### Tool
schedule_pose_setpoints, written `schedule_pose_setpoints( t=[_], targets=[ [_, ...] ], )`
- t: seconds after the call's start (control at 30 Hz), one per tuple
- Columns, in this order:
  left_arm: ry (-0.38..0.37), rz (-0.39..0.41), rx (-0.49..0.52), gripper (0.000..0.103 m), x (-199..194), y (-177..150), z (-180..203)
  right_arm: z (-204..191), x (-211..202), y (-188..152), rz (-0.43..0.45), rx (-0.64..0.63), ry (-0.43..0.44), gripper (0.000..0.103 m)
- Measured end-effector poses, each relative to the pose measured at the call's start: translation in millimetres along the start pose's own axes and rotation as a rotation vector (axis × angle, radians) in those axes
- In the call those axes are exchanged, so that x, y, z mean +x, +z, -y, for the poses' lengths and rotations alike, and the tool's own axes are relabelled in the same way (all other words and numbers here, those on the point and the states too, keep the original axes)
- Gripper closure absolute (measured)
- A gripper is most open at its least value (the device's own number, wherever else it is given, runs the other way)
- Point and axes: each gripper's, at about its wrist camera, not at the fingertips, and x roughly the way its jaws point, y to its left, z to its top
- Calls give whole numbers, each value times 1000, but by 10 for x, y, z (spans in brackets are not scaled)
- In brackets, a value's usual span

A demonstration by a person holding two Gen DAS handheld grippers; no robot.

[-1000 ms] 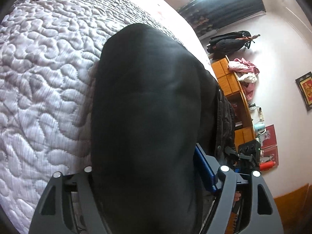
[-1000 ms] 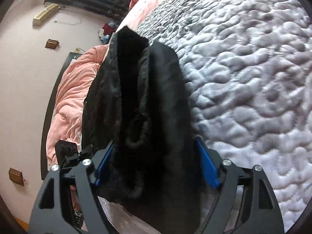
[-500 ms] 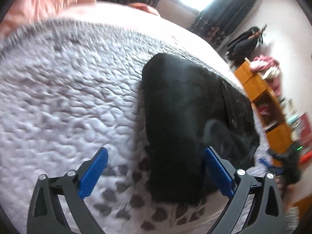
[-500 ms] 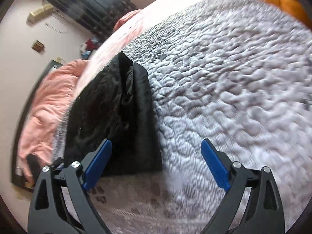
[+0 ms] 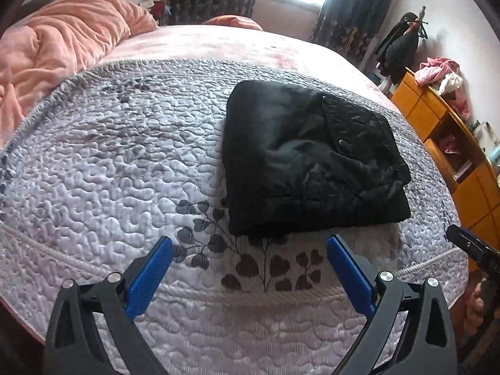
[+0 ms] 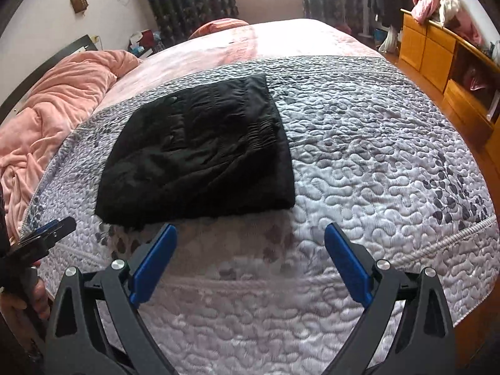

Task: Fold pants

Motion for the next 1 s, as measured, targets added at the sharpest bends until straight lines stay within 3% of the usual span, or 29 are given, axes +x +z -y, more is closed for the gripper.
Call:
schedule_pose_setpoints(
  t=[0.43, 1.0],
  targets=[
    [49, 41, 11, 4, -409, -146, 27, -237, -387, -100, 19, -44, -42, 8],
    [91, 93, 75, 4, -721, -177, 232, -386, -527, -123, 16, -43, -51, 8]
  ],
)
